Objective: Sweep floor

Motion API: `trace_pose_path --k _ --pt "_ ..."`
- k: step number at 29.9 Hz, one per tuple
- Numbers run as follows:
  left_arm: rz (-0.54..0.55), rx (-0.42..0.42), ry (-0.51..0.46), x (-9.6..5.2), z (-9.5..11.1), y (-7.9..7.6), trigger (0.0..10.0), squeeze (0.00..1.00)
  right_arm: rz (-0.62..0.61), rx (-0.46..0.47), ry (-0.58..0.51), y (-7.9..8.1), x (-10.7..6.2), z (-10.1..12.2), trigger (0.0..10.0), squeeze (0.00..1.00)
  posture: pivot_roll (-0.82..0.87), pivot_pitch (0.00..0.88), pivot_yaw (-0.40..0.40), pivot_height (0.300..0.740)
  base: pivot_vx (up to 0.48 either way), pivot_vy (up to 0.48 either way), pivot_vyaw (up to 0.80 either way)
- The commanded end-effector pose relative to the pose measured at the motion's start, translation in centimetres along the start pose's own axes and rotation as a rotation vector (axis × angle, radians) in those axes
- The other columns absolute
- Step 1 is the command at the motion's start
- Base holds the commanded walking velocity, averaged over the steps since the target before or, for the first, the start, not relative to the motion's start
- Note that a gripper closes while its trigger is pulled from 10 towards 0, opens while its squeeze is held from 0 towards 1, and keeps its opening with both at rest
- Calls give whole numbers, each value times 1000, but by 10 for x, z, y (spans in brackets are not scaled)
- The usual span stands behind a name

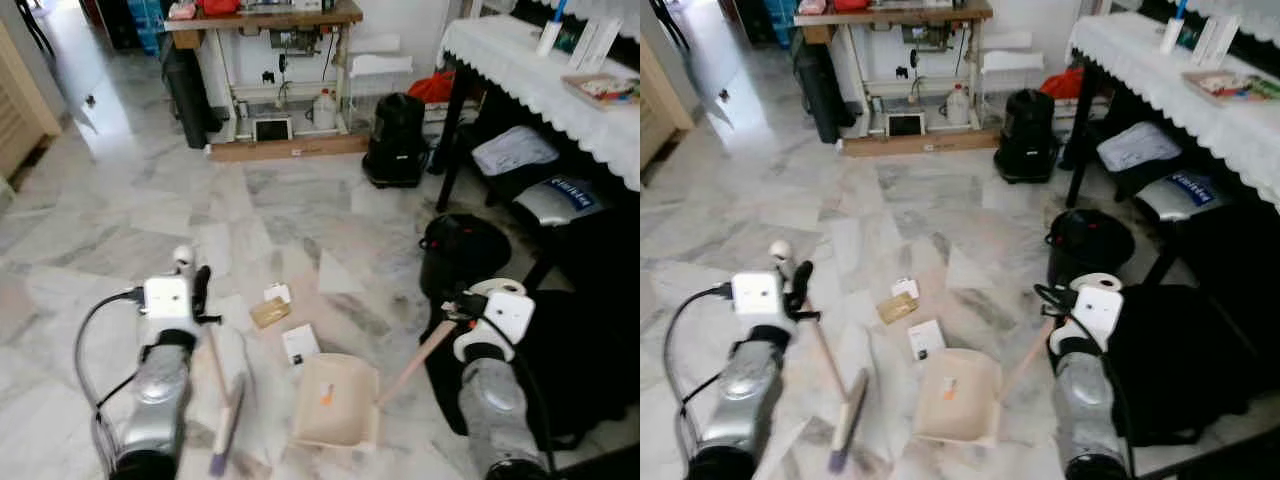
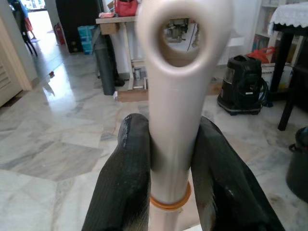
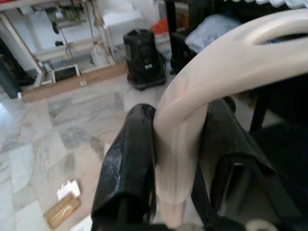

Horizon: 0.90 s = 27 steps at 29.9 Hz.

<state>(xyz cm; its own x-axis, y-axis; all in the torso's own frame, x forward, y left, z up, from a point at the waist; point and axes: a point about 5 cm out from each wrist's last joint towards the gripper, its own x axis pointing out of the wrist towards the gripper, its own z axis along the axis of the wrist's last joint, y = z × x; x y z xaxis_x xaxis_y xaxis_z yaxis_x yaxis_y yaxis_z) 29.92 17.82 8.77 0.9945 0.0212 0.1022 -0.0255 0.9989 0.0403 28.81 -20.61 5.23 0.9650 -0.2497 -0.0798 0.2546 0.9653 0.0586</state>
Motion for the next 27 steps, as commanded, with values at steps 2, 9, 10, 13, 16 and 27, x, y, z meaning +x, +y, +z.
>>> trace_pose_path --k 2,9,10,13,16,27 --pt "27 4 -37 4 8 10 10000 0 20 11 -65 9 6 14 10000 0 -45 0 -16 740 0 0 0" --pt "34 6 -38 4 8 11 10000 0 20 12 -63 9 6 14 10000 0 -45 0 -18 740 0 0 0" --pt "35 7 -39 4 8 11 10000 0 19 10 -64 8 6 15 10000 0 -45 0 -18 740 0 0 0" --pt "35 6 -41 5 9 11 10000 0 16 3 -67 6 6 15 10000 0 -45 0 -18 740 0 0 0" --pt "33 3 -42 5 9 10 10000 0 -14 -21 -78 1 6 16 10000 0 -45 0 -18 740 0 0 0" --pt "-2 -19 -36 2 8 7 10000 0 -32 -198 -123 2 7 21 10000 0 -45 0 -15 740 0 0 0"
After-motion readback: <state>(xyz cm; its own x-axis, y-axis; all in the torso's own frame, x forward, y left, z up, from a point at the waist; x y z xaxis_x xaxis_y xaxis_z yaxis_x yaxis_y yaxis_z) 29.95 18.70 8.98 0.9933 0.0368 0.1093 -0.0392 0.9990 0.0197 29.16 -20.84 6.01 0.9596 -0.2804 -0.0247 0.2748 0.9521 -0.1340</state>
